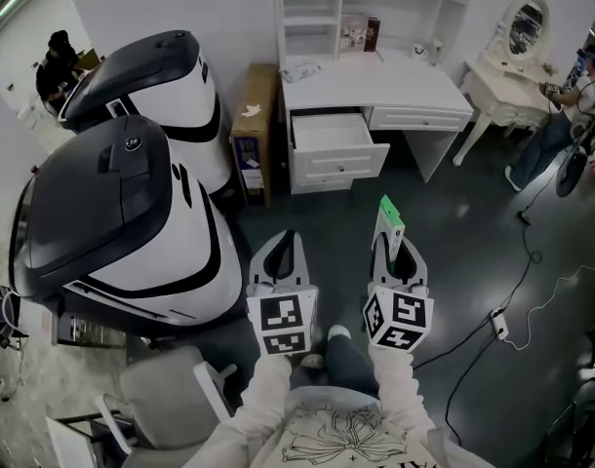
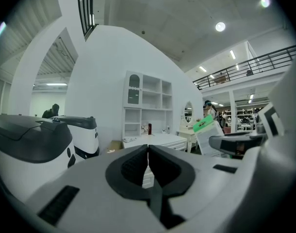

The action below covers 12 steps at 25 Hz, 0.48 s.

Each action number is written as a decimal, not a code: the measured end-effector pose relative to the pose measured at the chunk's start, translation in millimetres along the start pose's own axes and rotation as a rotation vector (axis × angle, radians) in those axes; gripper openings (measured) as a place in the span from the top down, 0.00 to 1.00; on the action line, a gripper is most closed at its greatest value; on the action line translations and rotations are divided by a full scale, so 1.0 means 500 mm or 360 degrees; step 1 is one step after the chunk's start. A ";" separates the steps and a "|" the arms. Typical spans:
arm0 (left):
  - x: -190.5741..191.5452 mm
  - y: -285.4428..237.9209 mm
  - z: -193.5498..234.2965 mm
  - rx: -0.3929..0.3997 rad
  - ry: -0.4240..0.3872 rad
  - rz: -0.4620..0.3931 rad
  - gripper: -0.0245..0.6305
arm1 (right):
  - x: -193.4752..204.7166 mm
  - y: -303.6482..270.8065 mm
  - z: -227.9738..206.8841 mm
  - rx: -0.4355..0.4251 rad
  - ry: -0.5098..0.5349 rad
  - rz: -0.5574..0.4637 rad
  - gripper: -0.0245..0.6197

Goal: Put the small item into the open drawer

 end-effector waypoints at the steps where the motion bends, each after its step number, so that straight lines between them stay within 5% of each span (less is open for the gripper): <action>1: 0.002 -0.007 0.005 -0.0004 0.0004 0.0007 0.95 | 0.001 -0.007 0.001 0.0001 0.0002 0.0005 0.82; 12: -0.011 -0.176 0.034 -0.0063 0.0027 0.0037 0.95 | -0.023 -0.191 -0.044 -0.0021 0.0018 0.0009 0.82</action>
Point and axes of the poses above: the fingertips, and each gripper's own axes: y backward along the fingers, z to its left, x out of its underside, the point moved 10 cm from there along y, backward along the fingers, and after that the axes turned 2 degrees about x, right-handed, at the moved point
